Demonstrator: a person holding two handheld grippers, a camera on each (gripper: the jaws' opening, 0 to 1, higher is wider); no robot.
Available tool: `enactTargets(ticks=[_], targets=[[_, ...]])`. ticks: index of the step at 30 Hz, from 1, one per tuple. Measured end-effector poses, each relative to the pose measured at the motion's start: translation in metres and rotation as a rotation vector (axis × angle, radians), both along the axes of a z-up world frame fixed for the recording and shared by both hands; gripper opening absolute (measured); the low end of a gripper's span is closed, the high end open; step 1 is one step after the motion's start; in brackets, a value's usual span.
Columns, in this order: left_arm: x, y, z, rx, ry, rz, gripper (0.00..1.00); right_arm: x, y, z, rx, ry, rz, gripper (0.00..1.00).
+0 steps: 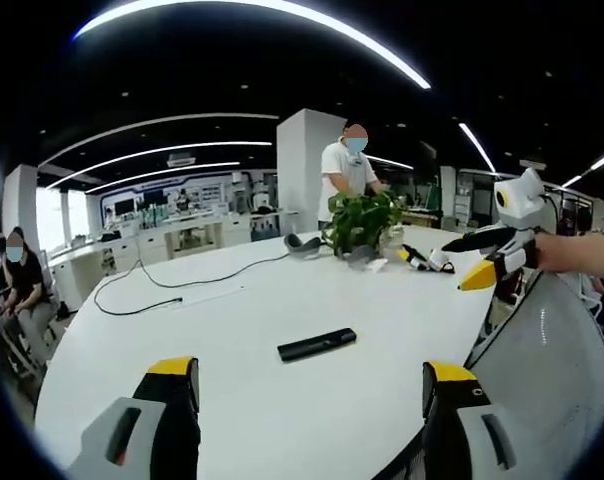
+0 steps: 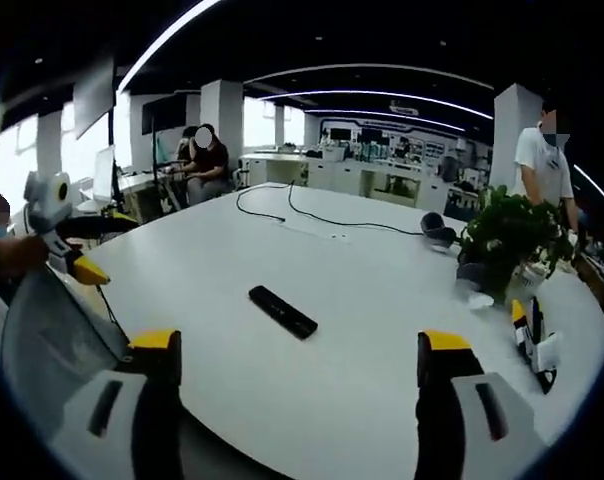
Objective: Press the specified remote control buttons in sequence, fully releasing each button before pressing the next.
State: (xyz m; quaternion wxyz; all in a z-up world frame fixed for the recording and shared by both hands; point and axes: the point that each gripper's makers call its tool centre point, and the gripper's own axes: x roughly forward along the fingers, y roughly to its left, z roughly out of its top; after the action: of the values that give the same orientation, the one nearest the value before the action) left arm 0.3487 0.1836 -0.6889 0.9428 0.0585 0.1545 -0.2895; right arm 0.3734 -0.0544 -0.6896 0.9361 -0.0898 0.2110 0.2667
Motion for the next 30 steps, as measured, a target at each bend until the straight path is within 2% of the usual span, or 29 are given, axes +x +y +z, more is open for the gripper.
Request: enactTargets(ticks=[4, 6, 9, 12, 13, 15, 16, 19, 22, 30], targets=[[0.000, 0.001, 0.000, -0.011, 0.004, 0.007, 0.96, -0.001, -0.001, -0.010, -0.020, 0.029, 0.002, 1.00], [0.001, 0.001, -0.001, -0.012, 0.009, 0.007, 0.96, 0.000, -0.002, -0.009, -0.048, 0.012, 0.012, 1.00], [0.002, 0.000, -0.001, -0.012, 0.008, 0.003, 0.96, 0.000, -0.004, -0.005, -0.049, 0.006, 0.035, 1.00], [0.001, 0.000, -0.003, -0.009, 0.018, 0.002, 0.96, 0.002, -0.023, -0.014, -0.110, 0.011, 0.031, 1.00], [0.001, 0.000, -0.004, -0.009, 0.018, 0.002, 0.96, 0.001, -0.027, -0.017, -0.098, 0.021, 0.018, 1.00], [0.002, -0.001, -0.004, -0.013, 0.021, 0.004, 0.96, 0.000, -0.030, -0.020, 0.018, 0.047, -0.043, 0.99], [0.001, -0.001, -0.004, -0.015, 0.024, 0.003, 0.96, -0.003, -0.027, -0.018, 0.039, 0.059, -0.027, 0.99], [0.001, 0.000, -0.007, 0.002, 0.030, 0.004, 0.96, 0.002, -0.028, -0.010, 0.016, 0.012, -0.029, 0.96], [0.002, 0.000, -0.005, -0.020, 0.033, 0.009, 0.96, 0.001, -0.027, -0.013, 0.003, 0.017, -0.023, 0.96], [0.004, 0.003, -0.009, -0.026, 0.045, 0.021, 0.96, 0.001, -0.029, -0.017, -0.013, 0.024, -0.017, 0.96]])
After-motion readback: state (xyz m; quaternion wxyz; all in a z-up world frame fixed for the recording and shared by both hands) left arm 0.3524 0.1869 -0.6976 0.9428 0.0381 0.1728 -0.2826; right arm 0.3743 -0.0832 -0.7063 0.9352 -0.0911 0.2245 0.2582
